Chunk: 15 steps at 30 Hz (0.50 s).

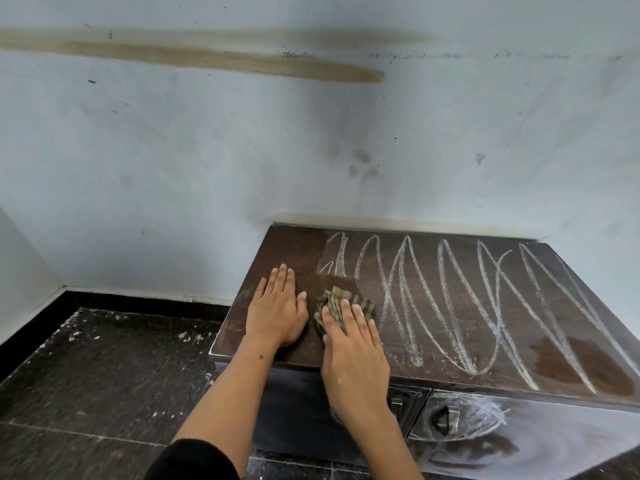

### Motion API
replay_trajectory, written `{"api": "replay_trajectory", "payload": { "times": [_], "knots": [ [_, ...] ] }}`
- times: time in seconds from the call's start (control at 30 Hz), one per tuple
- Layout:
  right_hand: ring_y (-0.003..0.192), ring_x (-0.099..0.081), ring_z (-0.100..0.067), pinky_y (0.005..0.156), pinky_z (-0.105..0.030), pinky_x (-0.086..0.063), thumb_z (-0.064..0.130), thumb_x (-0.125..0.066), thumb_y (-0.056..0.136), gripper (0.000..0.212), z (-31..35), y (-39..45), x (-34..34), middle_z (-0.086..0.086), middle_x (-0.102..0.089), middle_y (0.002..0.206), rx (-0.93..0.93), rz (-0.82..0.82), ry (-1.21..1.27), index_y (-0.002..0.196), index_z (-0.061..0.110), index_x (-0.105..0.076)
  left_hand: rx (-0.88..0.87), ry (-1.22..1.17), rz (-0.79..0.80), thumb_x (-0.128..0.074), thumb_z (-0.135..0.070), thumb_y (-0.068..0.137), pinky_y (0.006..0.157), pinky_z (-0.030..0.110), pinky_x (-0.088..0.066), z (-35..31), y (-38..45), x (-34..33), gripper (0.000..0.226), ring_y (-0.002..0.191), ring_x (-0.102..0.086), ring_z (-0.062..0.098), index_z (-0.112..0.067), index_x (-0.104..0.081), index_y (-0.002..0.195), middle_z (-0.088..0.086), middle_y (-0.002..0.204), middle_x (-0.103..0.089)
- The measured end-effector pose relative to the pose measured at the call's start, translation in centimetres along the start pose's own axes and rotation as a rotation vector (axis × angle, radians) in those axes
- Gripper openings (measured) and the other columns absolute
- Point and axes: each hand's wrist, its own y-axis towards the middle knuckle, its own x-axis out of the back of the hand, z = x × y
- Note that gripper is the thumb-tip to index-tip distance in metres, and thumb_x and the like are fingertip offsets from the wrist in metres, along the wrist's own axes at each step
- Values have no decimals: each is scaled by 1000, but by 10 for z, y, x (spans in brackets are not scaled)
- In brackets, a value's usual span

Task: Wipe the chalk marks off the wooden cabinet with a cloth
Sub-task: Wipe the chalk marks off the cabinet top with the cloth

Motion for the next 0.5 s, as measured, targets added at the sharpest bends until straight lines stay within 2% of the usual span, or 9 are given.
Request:
{"api": "replay_trajectory", "payload": {
  "times": [0.03, 0.07, 0.13, 0.2, 0.33, 0.4, 0.47, 0.5],
  "knots": [
    [123, -54, -18, 102, -36, -40, 29, -34, 88, 44, 2, -4, 3, -2, -59, 131, -21, 12, 21, 119, 28, -65, 0, 0, -1, -18, -36, 101, 118, 32, 3, 0, 0, 0, 57, 146, 4, 14, -10, -5, 150, 4, 159, 1],
    [124, -53, -18, 103, -36, -41, 28, -35, 89, 43, 1, -2, 4, -2, -57, 132, -31, 28, 2, 120, 29, -64, 1, -1, -1, -18, -36, 101, 118, 32, 3, 0, 0, -1, 57, 146, 4, 14, -10, -4, 150, 4, 159, 1],
    [141, -28, -18, 116, -35, -21, 26, -31, 98, 43, -2, 17, 4, -2, -33, 151, 0, 81, 5, 139, 29, -44, -1, 1, 3, -17, -36, 101, 118, 32, 3, 0, 1, 0, 57, 146, 4, 15, -10, -4, 150, 4, 159, 1],
    [146, -5, -15, 119, -33, -3, 29, -26, 102, 46, -6, 42, 4, 0, -13, 158, 20, 170, 60, 148, 28, -25, -3, 8, 6, -17, -35, 101, 118, 32, 2, 0, 1, 0, 57, 146, 3, 15, -10, -5, 150, 5, 159, 0],
    [146, -2, -14, 119, -33, -1, 28, -25, 103, 46, -8, 51, 4, 1, -10, 159, 7, 200, 55, 148, 28, -22, -3, 10, 3, -17, -36, 101, 118, 33, 2, 1, 1, -1, 57, 146, 2, 15, -10, -6, 150, 4, 159, -1],
    [146, -11, -17, 118, -34, -8, 23, -30, 101, 46, -6, 27, 1, -1, -17, 157, -32, 100, 5, 146, 28, -29, -4, 8, 1, -17, -36, 101, 118, 32, 2, 2, 1, -1, 57, 146, 3, 15, -10, -6, 150, 4, 159, 0],
    [134, -41, -20, 110, -37, -31, 19, -47, 89, 44, 1, 1, 4, -4, -45, 144, -66, -35, -26, 131, 27, -55, -8, 17, -6, -17, -36, 101, 118, 33, 2, 2, 2, -2, 57, 146, 2, 15, -10, -6, 150, 4, 159, -1],
    [129, -48, -21, 107, -37, -36, 19, -50, 84, 43, 2, -5, 7, -5, -51, 138, -76, -70, -16, 126, 27, -60, -9, 18, -9, -17, -36, 101, 118, 33, 2, 2, 2, -2, 57, 146, 2, 15, -10, -6, 150, 4, 159, -1]
  ]
}}
